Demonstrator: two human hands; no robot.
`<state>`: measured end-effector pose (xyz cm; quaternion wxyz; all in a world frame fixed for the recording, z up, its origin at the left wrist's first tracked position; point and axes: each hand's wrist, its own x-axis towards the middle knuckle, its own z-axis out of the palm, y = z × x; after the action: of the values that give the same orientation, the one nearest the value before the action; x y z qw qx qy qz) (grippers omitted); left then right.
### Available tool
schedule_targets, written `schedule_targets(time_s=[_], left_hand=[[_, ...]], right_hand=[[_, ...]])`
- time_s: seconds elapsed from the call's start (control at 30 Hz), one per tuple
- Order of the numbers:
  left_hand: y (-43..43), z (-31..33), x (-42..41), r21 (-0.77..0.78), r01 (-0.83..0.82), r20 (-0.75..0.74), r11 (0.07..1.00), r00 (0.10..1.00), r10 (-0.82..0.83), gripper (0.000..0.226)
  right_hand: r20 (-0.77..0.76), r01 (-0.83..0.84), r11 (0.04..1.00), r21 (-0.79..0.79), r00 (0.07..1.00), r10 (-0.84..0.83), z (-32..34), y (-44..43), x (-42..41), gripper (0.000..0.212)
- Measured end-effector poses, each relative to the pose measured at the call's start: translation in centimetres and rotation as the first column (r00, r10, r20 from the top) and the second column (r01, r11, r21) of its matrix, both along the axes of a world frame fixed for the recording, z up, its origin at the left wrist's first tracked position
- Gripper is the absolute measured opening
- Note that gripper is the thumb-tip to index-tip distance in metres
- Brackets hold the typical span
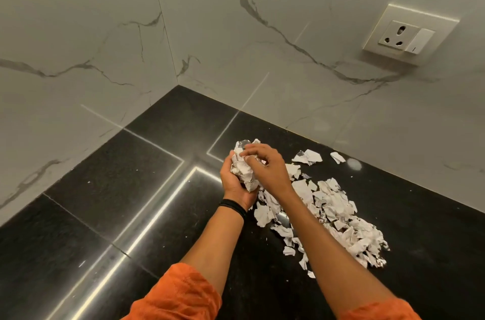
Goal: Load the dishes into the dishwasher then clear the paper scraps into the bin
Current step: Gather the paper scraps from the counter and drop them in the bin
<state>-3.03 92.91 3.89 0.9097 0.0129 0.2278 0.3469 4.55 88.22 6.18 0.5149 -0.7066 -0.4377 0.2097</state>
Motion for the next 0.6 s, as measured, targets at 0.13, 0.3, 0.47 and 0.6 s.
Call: schedule_targets(time_s=[0.13, 0.3, 0.47, 0.6], left_hand=[[-1.3, 1.5, -1.0, -0.021, -0.053, 0.001, 0.998, 0.999, 0.053, 0.043], [-3.3, 3.7, -3.0, 0.046, -0.06, -0.006, 0.997, 0.998, 0.061, 0.039], [-5.3, 4.7, -5.6, 0.131, -0.042, -0.062, 0.991, 0.997, 0.051, 0.05], [-7.6, 4.6, -8.0, 0.14, -0.036, -0.065, 0.99, 0.997, 0.046, 0.044]], right_hand=[[-0.155, 0.086, 0.994, 0.067, 0.985, -0.075, 1.1, -0.9, -2.5, 0.022], [-0.219, 0.146, 0.981, 0.13, 0.969, -0.115, 2.8, -2.3, -4.9, 0.014], [-0.195, 0.173, 0.977, 0.128, 0.97, -0.146, 2.7, -4.0, -7.7, 0.022], [-0.205, 0.202, 0.964, 0.173, 0.965, -0.165, 2.6, -6.4, -10.6, 0.018]])
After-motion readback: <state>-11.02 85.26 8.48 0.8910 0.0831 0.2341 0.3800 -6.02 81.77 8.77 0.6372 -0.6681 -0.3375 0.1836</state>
